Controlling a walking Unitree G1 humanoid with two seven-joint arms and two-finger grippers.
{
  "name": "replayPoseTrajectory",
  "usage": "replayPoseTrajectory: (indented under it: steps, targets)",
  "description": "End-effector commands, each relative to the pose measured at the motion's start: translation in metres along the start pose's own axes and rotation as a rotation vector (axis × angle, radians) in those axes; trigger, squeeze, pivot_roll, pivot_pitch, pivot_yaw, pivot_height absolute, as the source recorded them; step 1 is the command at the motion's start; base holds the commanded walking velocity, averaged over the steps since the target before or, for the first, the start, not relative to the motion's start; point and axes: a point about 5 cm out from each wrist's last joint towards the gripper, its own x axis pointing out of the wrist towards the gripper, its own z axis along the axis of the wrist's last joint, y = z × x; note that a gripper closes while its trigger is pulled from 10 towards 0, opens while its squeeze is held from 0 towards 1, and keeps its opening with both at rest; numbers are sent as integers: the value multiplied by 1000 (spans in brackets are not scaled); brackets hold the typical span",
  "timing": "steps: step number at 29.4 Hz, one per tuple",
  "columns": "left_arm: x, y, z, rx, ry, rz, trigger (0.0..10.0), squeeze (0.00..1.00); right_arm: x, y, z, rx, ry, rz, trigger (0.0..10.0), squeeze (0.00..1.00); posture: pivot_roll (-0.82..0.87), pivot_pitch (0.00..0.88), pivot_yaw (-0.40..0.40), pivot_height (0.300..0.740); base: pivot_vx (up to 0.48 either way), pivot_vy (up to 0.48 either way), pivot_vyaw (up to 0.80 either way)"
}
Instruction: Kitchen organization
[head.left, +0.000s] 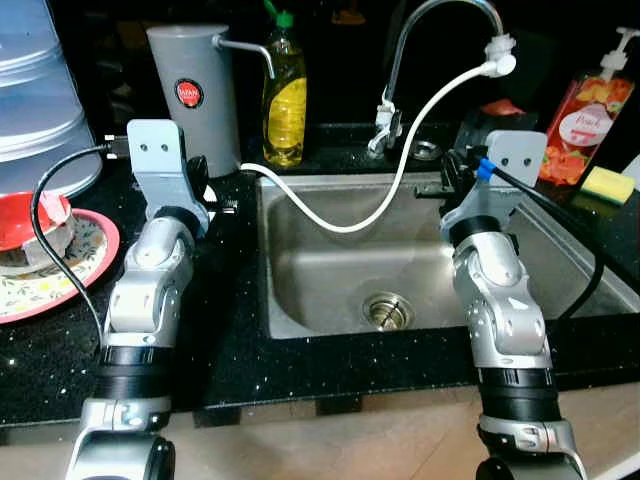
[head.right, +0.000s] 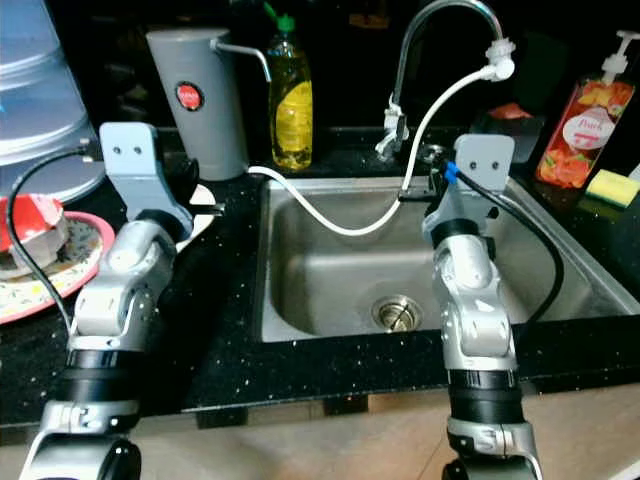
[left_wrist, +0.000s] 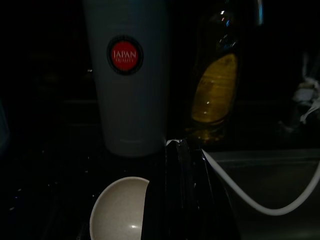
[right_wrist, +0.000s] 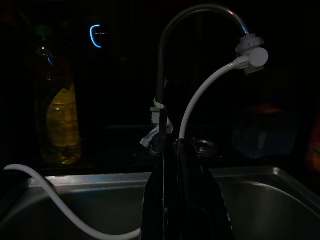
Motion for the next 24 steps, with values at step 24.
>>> replayPoseTrajectory:
  steps: [24]
  targets:
    - [-4,2,-1,-1,9,6,10000,0,-1,2,-3,10,14,9,10000,0,-99,37,-46,740,0,-33,0]
